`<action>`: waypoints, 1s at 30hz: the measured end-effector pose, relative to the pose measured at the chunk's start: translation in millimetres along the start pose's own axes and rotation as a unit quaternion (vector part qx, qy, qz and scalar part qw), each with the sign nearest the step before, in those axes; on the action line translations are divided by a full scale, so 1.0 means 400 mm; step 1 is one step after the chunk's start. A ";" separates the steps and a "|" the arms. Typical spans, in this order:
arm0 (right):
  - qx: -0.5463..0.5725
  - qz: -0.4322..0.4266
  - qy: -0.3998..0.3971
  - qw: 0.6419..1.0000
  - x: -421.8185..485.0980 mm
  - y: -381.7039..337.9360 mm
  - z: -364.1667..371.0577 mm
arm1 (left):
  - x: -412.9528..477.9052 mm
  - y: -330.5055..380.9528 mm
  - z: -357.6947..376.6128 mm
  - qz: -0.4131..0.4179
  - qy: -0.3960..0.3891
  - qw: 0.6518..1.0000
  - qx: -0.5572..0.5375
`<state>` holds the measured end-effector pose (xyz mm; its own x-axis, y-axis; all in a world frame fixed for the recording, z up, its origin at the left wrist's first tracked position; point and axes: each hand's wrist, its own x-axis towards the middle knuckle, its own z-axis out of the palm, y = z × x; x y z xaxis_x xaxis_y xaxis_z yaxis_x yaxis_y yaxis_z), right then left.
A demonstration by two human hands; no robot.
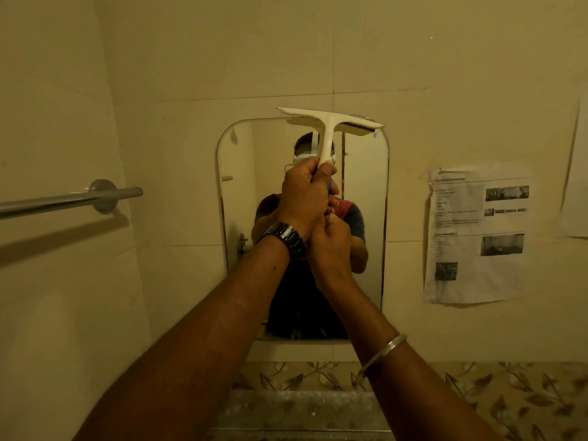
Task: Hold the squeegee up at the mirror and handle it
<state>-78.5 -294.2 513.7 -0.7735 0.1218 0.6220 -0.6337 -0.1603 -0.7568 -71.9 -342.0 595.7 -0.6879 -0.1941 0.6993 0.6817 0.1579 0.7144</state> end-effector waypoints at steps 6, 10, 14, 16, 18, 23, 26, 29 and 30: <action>0.018 0.033 0.016 0.999 0.031 0.007 -0.002 | 0.036 -0.008 0.021 -0.009 -0.012 1.000 0.025; 0.039 0.057 0.018 0.997 0.010 0.037 0.017 | 0.021 -0.032 0.001 -0.008 -0.013 0.998 0.053; 0.046 0.060 0.015 0.997 -0.053 0.103 0.032 | -0.036 -0.093 -0.033 -0.020 -0.023 0.997 0.070; 0.048 0.068 0.008 0.996 -0.092 0.140 0.034 | -0.074 -0.125 -0.048 -0.032 -0.017 0.996 0.076; 0.045 0.080 0.003 0.996 -0.127 0.169 0.031 | -0.113 -0.147 -0.059 -0.045 -0.010 0.996 0.081; 0.045 0.072 -0.007 0.996 -0.159 0.154 -0.001 | -0.143 -0.135 -0.055 -0.051 -0.018 0.997 0.060; 0.042 0.018 -0.008 0.999 -0.113 0.075 -0.025 | -0.100 -0.058 -0.024 -0.029 -0.043 0.998 0.029; 0.034 -0.002 0.014 0.999 -0.040 -0.008 -0.043 | -0.037 0.026 0.021 -0.025 -0.062 0.998 0.018; 0.028 -0.004 0.016 0.999 -0.020 -0.026 -0.046 | -0.017 0.045 0.033 -0.032 -0.064 0.997 0.018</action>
<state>-65.9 -275.5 513.1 -0.7686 0.1554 0.6206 -0.6395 -0.2132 -0.7386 -58.3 -325.1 604.2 -0.7577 -0.0804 0.6477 0.6273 0.1842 0.7567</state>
